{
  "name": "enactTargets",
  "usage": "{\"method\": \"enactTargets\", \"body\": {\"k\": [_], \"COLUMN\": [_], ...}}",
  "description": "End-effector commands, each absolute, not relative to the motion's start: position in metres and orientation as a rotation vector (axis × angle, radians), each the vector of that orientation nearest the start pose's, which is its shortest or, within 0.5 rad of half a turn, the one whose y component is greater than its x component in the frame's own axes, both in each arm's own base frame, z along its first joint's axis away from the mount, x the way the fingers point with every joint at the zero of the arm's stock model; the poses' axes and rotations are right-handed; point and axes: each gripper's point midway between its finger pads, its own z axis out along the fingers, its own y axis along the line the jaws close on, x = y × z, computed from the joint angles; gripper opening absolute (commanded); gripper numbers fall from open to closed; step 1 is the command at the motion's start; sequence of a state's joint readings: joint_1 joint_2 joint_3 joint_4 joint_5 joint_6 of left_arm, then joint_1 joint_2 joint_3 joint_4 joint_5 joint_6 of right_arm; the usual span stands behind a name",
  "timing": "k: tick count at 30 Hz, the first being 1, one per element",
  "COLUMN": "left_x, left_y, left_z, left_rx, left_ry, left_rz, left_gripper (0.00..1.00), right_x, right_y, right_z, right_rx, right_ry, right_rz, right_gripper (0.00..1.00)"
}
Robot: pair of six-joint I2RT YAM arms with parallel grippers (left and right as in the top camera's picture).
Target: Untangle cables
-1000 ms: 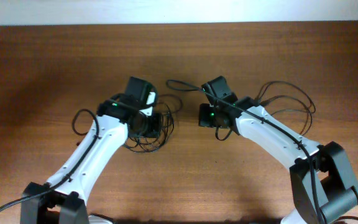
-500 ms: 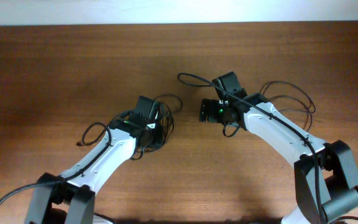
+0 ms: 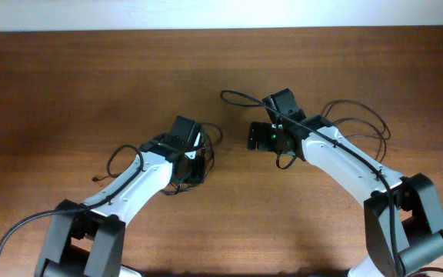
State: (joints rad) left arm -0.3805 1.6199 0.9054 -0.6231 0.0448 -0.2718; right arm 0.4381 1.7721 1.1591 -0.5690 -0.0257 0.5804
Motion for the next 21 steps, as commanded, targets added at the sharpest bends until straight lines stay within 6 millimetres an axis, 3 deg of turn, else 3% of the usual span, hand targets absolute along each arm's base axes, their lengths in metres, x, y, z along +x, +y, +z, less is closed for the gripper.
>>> {"method": "enactTargets", "body": {"k": [1, 5, 13, 18, 21], "left_x": [0.299, 0.307, 0.323, 0.318, 0.314], "left_y": [-0.132, -0.137, -0.143, -0.149, -0.153], "left_z": [0.022, 0.006, 0.026, 0.023, 0.009], "left_rx": [0.170, 0.177, 0.174, 0.207, 0.217], "left_ry": [2.905, 2.904, 2.864, 2.875, 2.902], "left_rz": [-0.210, -0.211, -0.217, -0.216, -0.157], "left_gripper": [0.24, 0.24, 0.19, 0.18, 0.17], "right_x": [0.359, 0.359, 0.360, 0.360, 0.360], "right_y": [0.170, 0.170, 0.170, 0.170, 0.170], "right_z": [0.048, 0.048, 0.048, 0.048, 0.048], "right_rx": [0.203, 0.203, 0.203, 0.203, 0.203], "right_ry": [2.800, 2.800, 2.796, 2.796, 2.796], "right_rz": [0.272, 0.272, 0.275, 0.275, 0.275], "right_gripper": [0.99, 0.99, 0.99, 0.99, 0.99]}}
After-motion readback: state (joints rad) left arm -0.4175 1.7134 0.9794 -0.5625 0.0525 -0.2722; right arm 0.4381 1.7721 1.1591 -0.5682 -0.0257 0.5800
